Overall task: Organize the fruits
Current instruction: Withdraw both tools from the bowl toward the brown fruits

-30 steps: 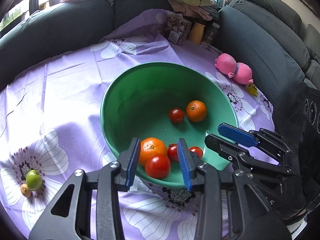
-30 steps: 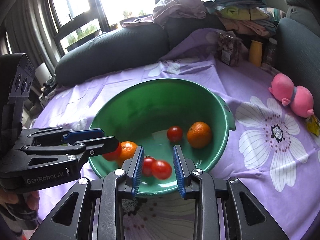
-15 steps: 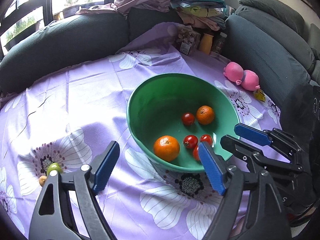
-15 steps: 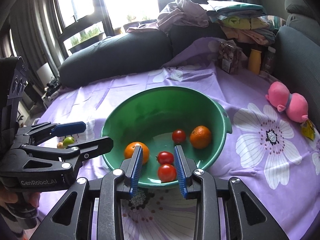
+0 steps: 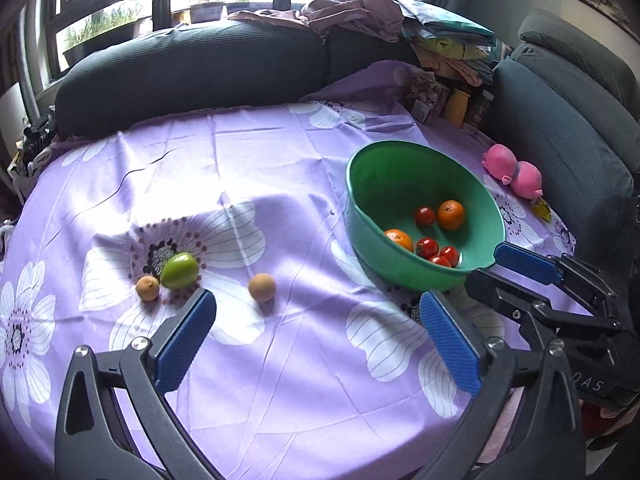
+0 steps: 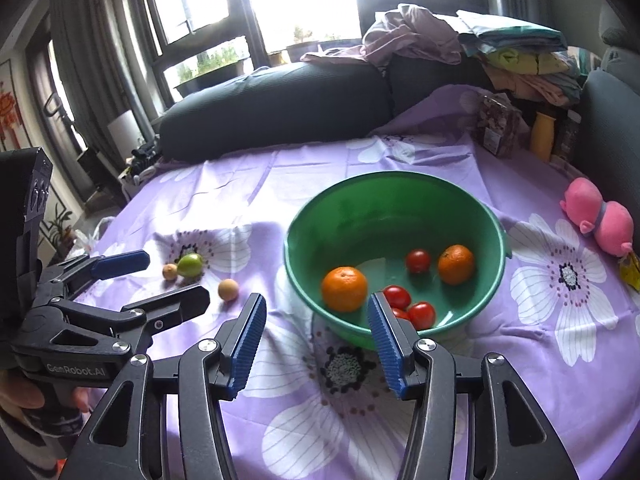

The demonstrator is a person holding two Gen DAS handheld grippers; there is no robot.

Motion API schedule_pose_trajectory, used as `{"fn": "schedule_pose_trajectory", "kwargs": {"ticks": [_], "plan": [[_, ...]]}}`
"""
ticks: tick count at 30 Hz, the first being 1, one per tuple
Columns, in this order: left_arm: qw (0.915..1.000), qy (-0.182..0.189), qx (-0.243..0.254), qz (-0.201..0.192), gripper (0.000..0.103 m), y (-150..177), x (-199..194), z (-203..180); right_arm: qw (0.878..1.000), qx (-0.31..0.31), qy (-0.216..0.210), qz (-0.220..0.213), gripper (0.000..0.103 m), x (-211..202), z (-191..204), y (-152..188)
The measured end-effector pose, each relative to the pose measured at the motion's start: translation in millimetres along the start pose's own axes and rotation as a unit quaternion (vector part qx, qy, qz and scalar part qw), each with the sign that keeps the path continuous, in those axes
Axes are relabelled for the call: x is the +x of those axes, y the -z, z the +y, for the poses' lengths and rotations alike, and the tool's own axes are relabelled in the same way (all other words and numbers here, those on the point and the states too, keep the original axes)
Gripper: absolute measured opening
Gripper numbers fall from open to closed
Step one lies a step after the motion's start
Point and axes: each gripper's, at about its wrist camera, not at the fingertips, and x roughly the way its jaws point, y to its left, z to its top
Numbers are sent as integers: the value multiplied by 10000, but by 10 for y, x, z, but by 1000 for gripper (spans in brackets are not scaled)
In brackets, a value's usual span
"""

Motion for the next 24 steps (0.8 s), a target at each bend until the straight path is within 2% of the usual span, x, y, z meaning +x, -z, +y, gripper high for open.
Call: {"fn": "schedule_pose_trajectory", "kwargs": {"ticks": [4, 10, 16, 20, 24], "plan": [[9996, -185, -214, -47, 102, 134, -161, 185, 9996, -189, -217, 75, 55, 3, 248, 29], [9970, -187, -734, -140, 102, 339, -377, 480, 9977, -469, -467, 120, 60, 3, 575, 47], [9929, -263, -1146, -190, 102, 470, -488, 774, 9938, -802, -737, 207, 61, 93, 850, 84], [9879, -303, -1497, -273, 102, 596, -698, 956, 9912, -1029, -747, 378, 61, 241, 996, 83], [9773, -568, -1964, -549, 102, 726, -1024, 1072, 9861, -1069, -1222, 354, 61, 344, 1112, 81]]}}
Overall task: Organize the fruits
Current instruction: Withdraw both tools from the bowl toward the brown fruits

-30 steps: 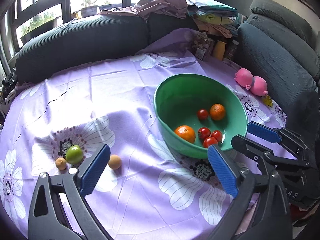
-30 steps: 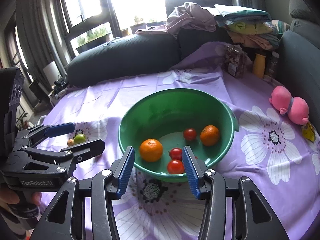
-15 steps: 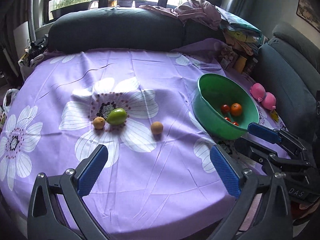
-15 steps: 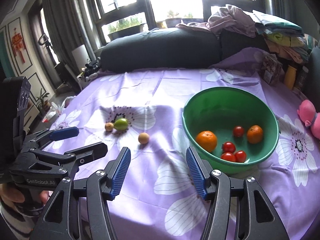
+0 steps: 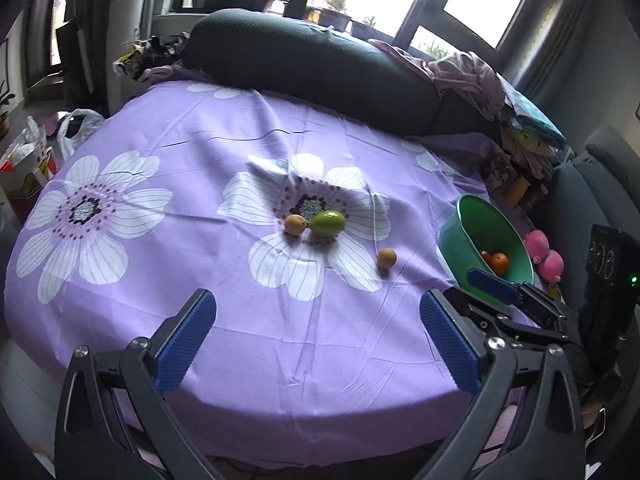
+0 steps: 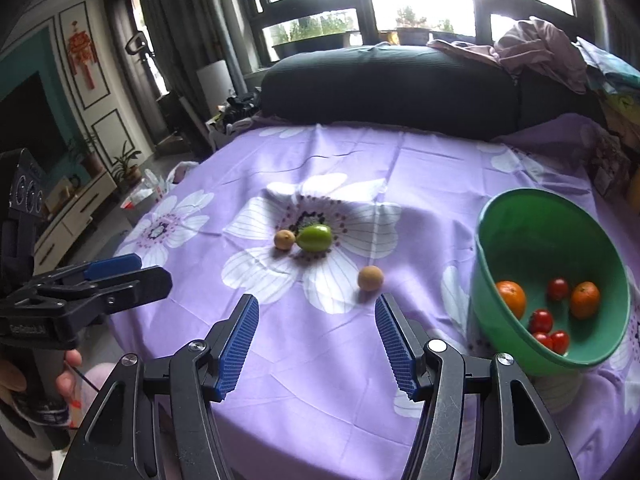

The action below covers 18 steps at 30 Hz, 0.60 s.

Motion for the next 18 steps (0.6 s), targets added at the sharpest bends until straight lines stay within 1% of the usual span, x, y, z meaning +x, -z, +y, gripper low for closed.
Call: {"fn": "schedule_pose_trajectory", "kwargs": {"ticks": [3, 6, 9, 13, 16, 18], "plan": [[9994, -110, -304, -138, 102, 27, -214, 54, 9994, -138, -316, 53, 61, 121, 59, -24], [9986, -219, -454, -177, 102, 30, -345, 35, 9983, -209, -535, 27, 61, 166, 88, -23], [9983, -76, -475, -316, 102, 17, -441, -33, 9975, -156, -692, -5, 61, 152, 82, 34], [9979, 187, -439, -444, 102, -10, -502, -139, 9978, -54, -662, -27, 61, 63, 24, 143], [9970, 326, -397, -587, 102, -29, -531, -204, 9989, 5, -468, -85, 61, -16, -36, 195], [9965, 473, -424, -552, 102, -33, -534, -225, 9993, 55, -344, -112, 61, -64, -67, 214]]}}
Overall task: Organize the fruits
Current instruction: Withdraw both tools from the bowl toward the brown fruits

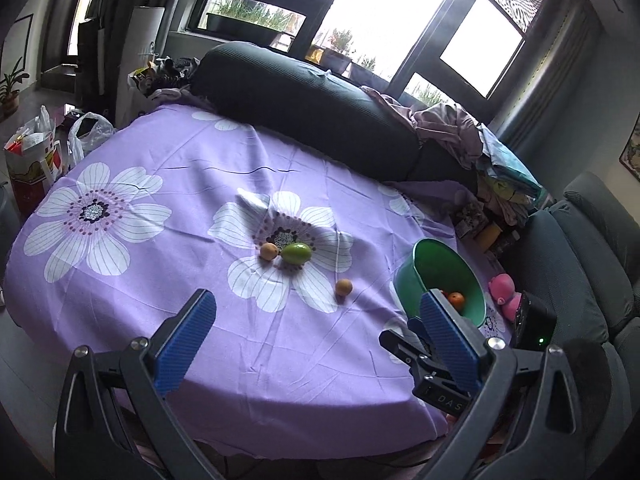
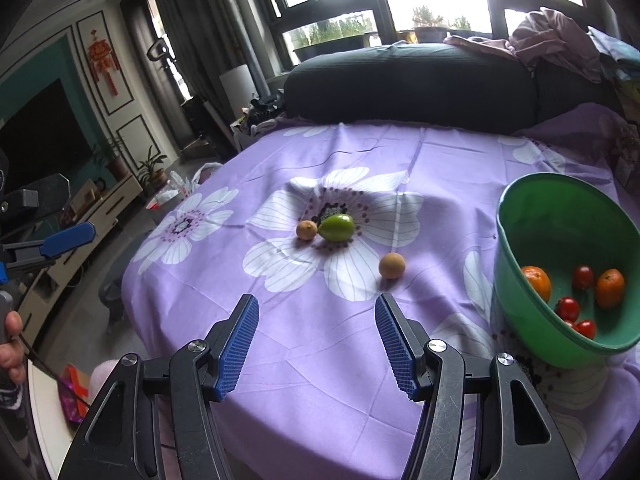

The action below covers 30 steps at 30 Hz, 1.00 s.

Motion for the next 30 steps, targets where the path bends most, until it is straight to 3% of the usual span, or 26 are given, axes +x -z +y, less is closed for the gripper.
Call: {"fn": "schedule_pose_trajectory", "kwargs": {"ticks": [10, 13, 16, 18, 22, 30], "plan": [[9983, 567, -86, 110, 102, 57, -66, 144, 9988, 212, 428, 60, 61, -64, 117, -26], [9989, 247, 73, 389, 102, 85, 50, 178, 9984, 278, 487, 3, 61, -98, 164, -19], [9979, -280, 413, 408, 102, 119, 132, 216, 9980, 238, 582, 95, 61, -39, 176, -33], [9941, -690, 664, 502, 102, 119, 231, 249, 9974, 200, 661, 219, 61, 35, 168, -65], [9860, -1092, 1090, 637, 102, 95, 380, 273, 9962, 39, 731, 471, 61, 192, 135, -136], [9817, -949, 1425, 836, 102, 26, 655, 131, 9928, -15, 696, 973, 61, 518, -19, -268]]}}
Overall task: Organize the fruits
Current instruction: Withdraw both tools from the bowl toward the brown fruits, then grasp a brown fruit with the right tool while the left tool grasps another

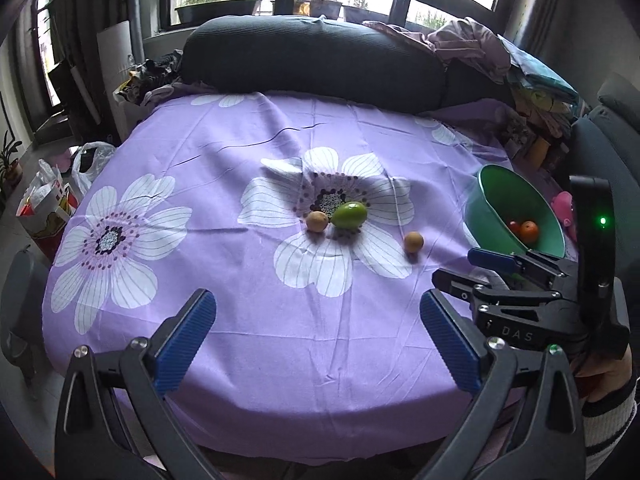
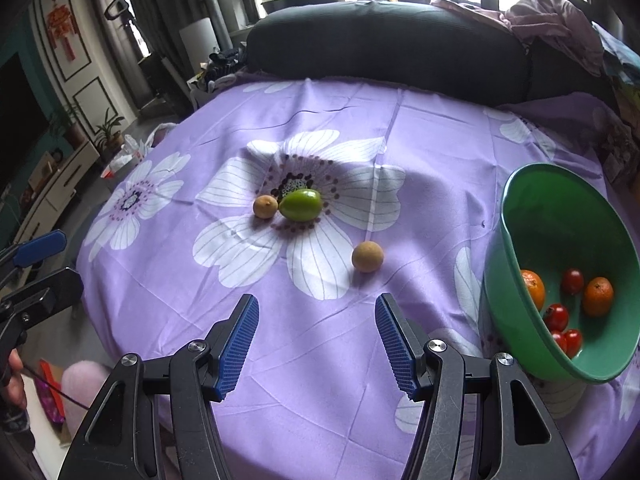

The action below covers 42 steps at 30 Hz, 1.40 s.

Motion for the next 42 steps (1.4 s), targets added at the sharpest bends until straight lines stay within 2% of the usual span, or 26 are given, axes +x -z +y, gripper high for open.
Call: {"fn": "schedule_pose_trajectory", "kwargs": {"ticks": [2, 6, 9, 15, 20, 24, 31, 33, 34, 38, 41, 42], "plan": [[9997, -90, 228, -84, 102, -20, 35, -62, 10000, -7, 36, -4, 61, 24, -19, -22], [9995, 134, 274, 31, 102, -63, 213, -50, 9998, 83, 168, -19, 61, 71, -120, -12], [9990, 161, 423, -7, 102, -120, 327, -53, 9996, 103, 255, -61, 61, 94, -150, 32], [9992, 263, 310, -44, 102, -266, 506, 74, 9995, 109, 304, -60, 61, 131, -169, 34], [9988, 310, 339, 138, 101, -252, 705, 172, 9995, -112, 293, 28, 61, 207, -116, 3], [9979, 457, 312, 337, 93, -291, 911, 205, 9991, -237, 353, 90, 61, 327, -103, -58], [9951, 564, 623, 523, 84, -430, 1208, 120, 9982, -140, 494, 296, 61, 507, -273, -161], [9939, 554, 710, 633, 73, -457, 1308, 109, 9984, -163, 432, 328, 61, 551, -287, -188], [9934, 549, 746, 673, 72, -470, 1352, 105, 9984, -147, 422, 349, 61, 578, -298, -203], [9925, 566, 741, 785, 70, -530, 1499, 142, 9980, -121, 397, 478, 55, 705, -335, -244], [9916, 569, 764, 875, 58, -543, 1586, 156, 9979, -171, 374, 507, 53, 757, -338, -261], [9913, 552, 787, 896, 57, -550, 1615, 150, 9978, -181, 373, 519, 52, 771, -341, -265]]}}
